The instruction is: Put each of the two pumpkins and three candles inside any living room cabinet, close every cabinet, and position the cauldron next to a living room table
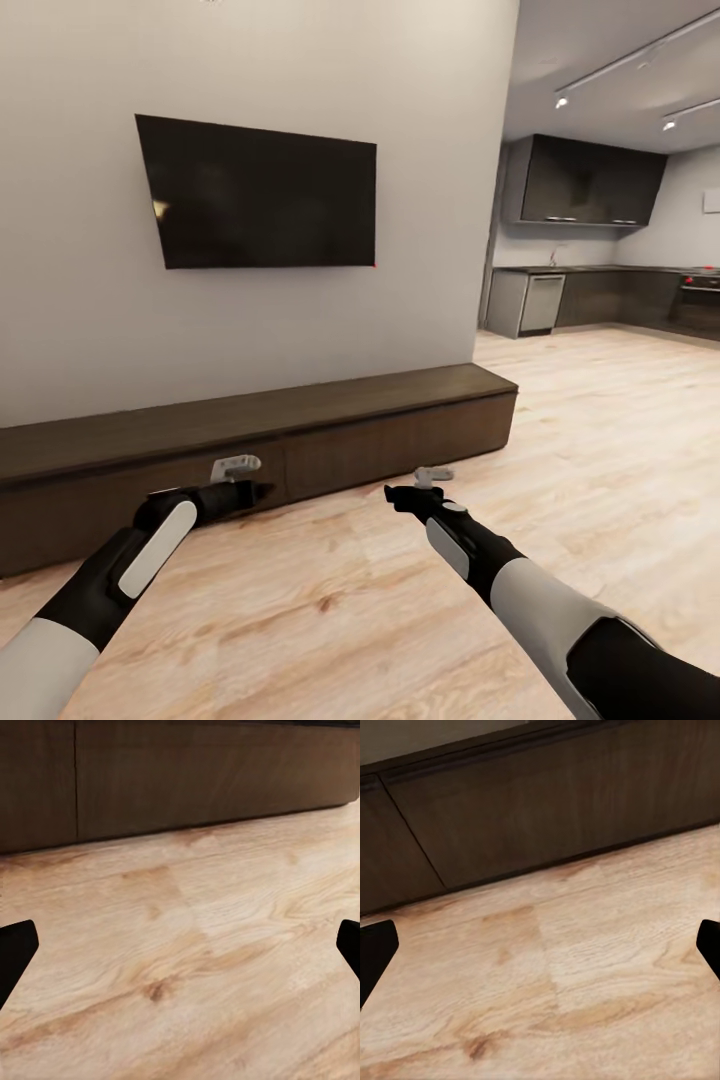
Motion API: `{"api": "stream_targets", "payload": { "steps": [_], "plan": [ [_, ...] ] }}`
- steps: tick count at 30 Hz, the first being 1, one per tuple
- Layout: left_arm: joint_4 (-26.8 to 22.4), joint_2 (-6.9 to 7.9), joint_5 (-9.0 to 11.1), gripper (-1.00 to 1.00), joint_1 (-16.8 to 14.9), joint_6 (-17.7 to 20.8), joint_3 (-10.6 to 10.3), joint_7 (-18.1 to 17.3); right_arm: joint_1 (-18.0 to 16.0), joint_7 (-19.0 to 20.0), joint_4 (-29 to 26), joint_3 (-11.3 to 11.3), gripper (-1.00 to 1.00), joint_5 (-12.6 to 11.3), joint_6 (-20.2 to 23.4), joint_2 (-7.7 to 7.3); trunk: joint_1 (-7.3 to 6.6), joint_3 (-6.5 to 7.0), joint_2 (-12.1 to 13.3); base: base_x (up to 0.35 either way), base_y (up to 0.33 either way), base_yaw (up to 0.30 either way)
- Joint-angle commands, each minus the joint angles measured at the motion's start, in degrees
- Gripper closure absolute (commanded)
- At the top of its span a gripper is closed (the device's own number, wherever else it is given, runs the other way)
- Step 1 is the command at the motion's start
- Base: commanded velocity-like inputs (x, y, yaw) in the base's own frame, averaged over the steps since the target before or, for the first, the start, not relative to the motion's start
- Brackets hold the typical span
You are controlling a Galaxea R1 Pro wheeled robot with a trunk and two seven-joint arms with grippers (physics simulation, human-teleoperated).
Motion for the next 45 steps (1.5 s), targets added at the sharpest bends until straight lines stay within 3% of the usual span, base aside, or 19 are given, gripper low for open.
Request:
{"api": "stream_targets", "payload": {
  "steps": [1, 15, 32, 45],
  "plan": [
    [-0.03, 0.05, 0.64, -1.0, -0.06, 0.1, -0.12, 0.56, -0.03, -0.51, -0.15, 0.48, -1.0, -0.41, 0.22, -0.06, 0.01, -0.03, -0.03, 0.203, -0.261, 0.262],
    [0.05, 0.05, 0.91, -1.0, -0.05, 0.01, -0.04, 0.56, -0.03, -0.48, -0.17, 0.51, -1.0, -0.38, 0.22, -0.09, 0.01, 0.38, -0.03, 0.249, -0.221, 0.255],
    [0.05, -0.03, 1.14, -1.0, -0.05, 0.09, -0.08, 0.49, -0.03, -0.43, -0.23, 0.56, -1.0, -0.26, -0.05, -0.2, 0.01, 0.4, -0.03, 0.218, -0.19, 0.015],
    [0.05, 0.05, 1.2, -1.0, -0.05, 0.1, -0.05, 0.47, -0.03, -0.42, -0.24, 0.66, -1.0, -0.23, -0.98, -0.18, 0.01, 0.4, -0.03, 0.03, -0.039, 0.0]
  ]
}}
